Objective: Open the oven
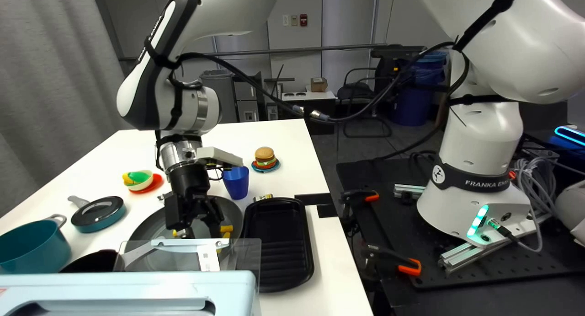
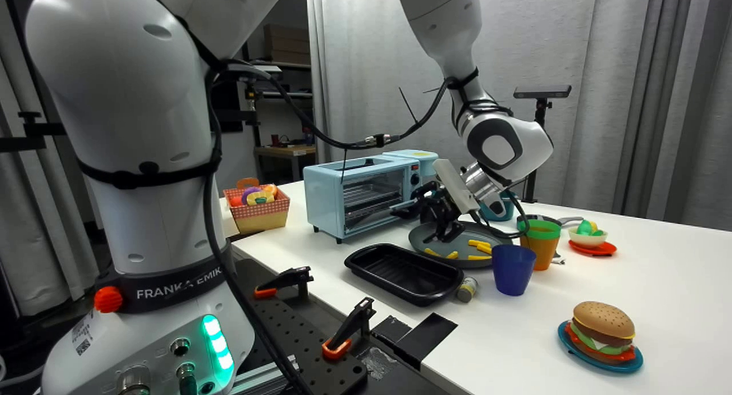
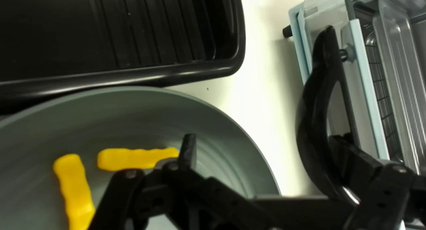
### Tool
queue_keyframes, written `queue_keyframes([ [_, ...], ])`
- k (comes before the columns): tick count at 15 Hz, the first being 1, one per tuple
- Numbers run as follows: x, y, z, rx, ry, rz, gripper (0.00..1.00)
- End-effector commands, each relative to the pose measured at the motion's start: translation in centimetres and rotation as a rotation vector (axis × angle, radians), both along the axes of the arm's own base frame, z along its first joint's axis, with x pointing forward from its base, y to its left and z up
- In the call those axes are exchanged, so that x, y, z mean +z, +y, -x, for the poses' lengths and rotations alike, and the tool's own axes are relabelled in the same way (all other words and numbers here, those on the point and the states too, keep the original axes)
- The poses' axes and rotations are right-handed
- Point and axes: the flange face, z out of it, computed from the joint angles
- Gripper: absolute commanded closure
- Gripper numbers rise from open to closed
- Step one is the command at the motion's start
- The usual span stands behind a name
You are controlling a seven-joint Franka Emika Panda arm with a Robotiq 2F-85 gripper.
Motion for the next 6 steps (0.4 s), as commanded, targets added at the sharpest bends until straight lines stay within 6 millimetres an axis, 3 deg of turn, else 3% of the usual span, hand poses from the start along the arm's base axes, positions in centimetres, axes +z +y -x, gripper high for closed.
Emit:
queue_keyframes([
  [1,-0.01,-0.91,-1.68,-0.022,0.011,0.002,0.00],
  [6,-0.22,-0.85,-1.73,-0.012,0.015,-0.003,0.00],
])
